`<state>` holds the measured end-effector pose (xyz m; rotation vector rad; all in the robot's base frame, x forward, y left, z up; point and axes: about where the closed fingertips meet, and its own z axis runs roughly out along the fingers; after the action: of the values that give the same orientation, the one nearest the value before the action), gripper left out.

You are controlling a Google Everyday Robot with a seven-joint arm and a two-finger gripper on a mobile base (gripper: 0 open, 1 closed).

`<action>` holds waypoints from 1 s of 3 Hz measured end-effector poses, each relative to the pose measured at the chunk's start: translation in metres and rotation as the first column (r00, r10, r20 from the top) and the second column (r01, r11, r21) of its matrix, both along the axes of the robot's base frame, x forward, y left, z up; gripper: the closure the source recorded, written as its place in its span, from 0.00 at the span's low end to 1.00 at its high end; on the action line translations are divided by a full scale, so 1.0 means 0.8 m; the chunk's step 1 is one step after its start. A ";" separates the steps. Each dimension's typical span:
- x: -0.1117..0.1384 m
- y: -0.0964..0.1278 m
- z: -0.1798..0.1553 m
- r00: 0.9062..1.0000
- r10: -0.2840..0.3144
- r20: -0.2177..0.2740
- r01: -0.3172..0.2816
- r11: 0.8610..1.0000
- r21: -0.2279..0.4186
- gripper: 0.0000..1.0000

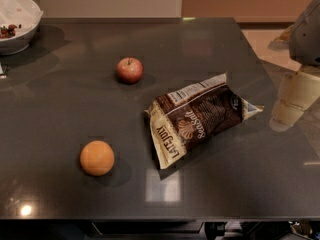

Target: Move brown chip bag near apple

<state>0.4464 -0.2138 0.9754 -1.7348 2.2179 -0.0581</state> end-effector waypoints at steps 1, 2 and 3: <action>0.020 0.014 -0.016 0.999 0.031 -0.018 -0.030 0.999 0.041 0.00; 0.042 0.031 -0.043 0.997 0.064 -0.033 -0.060 0.994 0.090 0.00; 0.057 0.051 -0.069 0.994 0.098 -0.048 -0.091 0.988 0.121 0.00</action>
Offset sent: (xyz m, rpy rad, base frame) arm 0.0526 0.0380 -0.0586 0.1434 0.0612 0.0943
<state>0.4919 -0.1727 0.9201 -1.7927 2.1262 0.1421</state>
